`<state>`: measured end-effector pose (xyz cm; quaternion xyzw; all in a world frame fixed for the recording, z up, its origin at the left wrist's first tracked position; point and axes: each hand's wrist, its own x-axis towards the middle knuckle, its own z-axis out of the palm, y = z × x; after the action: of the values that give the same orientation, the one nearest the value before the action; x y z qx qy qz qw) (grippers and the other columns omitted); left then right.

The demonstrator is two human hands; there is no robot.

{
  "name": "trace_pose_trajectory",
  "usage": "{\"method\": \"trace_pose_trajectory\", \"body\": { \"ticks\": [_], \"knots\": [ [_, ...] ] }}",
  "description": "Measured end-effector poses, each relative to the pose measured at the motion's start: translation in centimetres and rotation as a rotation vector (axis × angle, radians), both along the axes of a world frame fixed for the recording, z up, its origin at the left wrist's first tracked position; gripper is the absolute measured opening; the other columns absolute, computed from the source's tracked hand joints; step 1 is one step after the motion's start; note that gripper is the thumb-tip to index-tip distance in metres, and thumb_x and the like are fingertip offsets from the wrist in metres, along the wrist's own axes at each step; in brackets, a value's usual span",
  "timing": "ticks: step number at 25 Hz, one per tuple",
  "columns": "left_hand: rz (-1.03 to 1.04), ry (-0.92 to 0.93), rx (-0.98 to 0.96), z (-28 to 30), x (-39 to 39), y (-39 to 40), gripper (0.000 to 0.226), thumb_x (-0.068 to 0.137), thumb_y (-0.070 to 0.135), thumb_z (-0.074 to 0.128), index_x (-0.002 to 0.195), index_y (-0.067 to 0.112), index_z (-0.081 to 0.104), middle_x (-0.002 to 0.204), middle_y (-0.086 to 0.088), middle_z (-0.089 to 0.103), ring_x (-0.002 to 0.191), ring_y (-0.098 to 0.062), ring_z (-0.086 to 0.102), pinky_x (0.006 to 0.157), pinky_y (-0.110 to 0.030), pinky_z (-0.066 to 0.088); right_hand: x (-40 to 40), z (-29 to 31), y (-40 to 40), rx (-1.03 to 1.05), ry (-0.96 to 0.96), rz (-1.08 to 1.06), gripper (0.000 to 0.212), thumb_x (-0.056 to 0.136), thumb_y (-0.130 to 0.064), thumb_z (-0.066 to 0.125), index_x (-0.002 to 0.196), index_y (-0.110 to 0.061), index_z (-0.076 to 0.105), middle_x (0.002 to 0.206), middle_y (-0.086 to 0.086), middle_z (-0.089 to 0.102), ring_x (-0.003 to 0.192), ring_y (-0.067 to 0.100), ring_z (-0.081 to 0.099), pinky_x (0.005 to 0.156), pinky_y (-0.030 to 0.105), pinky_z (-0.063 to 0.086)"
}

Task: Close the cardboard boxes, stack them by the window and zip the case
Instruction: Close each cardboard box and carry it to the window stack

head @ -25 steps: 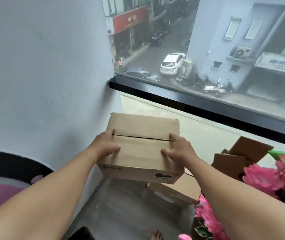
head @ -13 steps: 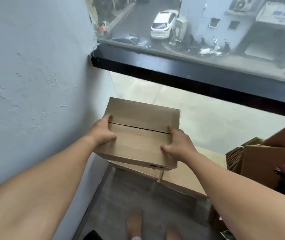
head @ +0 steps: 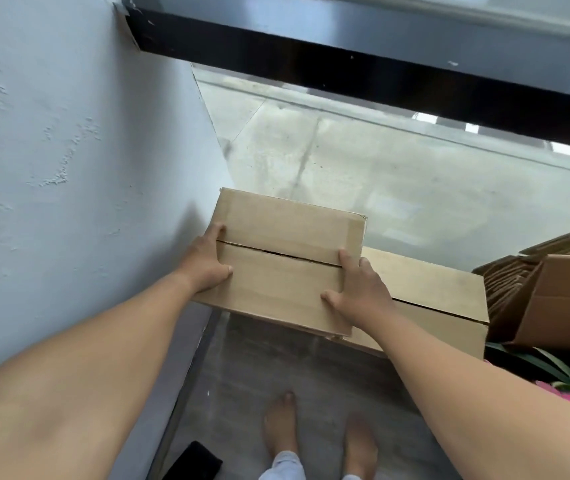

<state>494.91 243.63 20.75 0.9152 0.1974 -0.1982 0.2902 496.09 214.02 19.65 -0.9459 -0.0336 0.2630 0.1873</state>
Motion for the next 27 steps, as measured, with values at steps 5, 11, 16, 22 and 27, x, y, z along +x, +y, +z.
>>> {"method": "trace_pose_trajectory", "body": {
  "ticks": [5, 11, 16, 22, 27],
  "knots": [
    [-0.035, 0.018, 0.003, -0.4, -0.2, 0.1, 0.08, 0.078, 0.021, 0.076, 0.143, 0.032, 0.031, 0.134, -0.01, 0.048, 0.119, -0.031, 0.053, 0.096, -0.034, 0.044, -0.4, -0.2, 0.1, -0.016, 0.046, -0.003, 0.092, 0.083, -0.048, 0.073, 0.154, -0.029, 0.018, 0.136, 0.016, 0.041, 0.115, 0.035, 0.057, 0.095, 0.041, 0.048],
    [-0.137, 0.096, 0.194, 2.8, 0.3, -1.1, 0.075, 0.079, 0.028, 0.067, 0.146, 0.03, 0.033, 0.158, -0.015, 0.015, 0.139, -0.036, 0.035, 0.109, -0.049, 0.039, 0.5, 2.7, -2.0, 0.082, 0.046, -0.053, 0.068, 0.09, -0.051, 0.064, 0.147, -0.024, 0.039, 0.131, 0.012, 0.046, 0.123, 0.034, 0.052, 0.093, 0.036, 0.042],
    [-0.36, 0.106, 0.225, 10.7, 1.3, -6.5, 0.07, 0.089, 0.043, 0.053, 0.153, 0.028, 0.029, 0.163, -0.005, 0.02, 0.149, -0.024, 0.023, 0.116, -0.049, 0.03, 0.1, 10.9, -7.2, 0.041, 0.032, -0.146, 0.069, 0.094, -0.059, 0.051, 0.15, -0.02, 0.043, 0.148, 0.005, 0.049, 0.135, 0.026, 0.047, 0.103, 0.036, 0.039],
    [-0.608, -0.041, 0.051, 23.3, 3.7, -16.3, 0.063, 0.092, 0.045, 0.052, 0.15, 0.024, 0.039, 0.151, -0.003, 0.046, 0.139, -0.023, 0.041, 0.106, -0.035, 0.036, -4.3, 22.6, -14.6, 0.039, -0.066, -0.352, 0.072, 0.095, -0.061, 0.049, 0.151, -0.017, 0.043, 0.153, 0.004, 0.047, 0.14, 0.029, 0.043, 0.11, 0.038, 0.036],
    [-0.765, -0.12, -0.011, 29.8, 1.7, -25.1, 0.065, 0.094, 0.049, 0.052, 0.15, 0.021, 0.04, 0.154, -0.003, 0.043, 0.14, -0.023, 0.041, 0.112, -0.036, 0.034, -10.9, 29.1, -21.6, 0.06, -0.187, -0.572, 0.072, 0.093, -0.062, 0.05, 0.149, -0.017, 0.047, 0.153, 0.004, 0.048, 0.141, 0.028, 0.042, 0.112, 0.037, 0.034]
  ]
}}
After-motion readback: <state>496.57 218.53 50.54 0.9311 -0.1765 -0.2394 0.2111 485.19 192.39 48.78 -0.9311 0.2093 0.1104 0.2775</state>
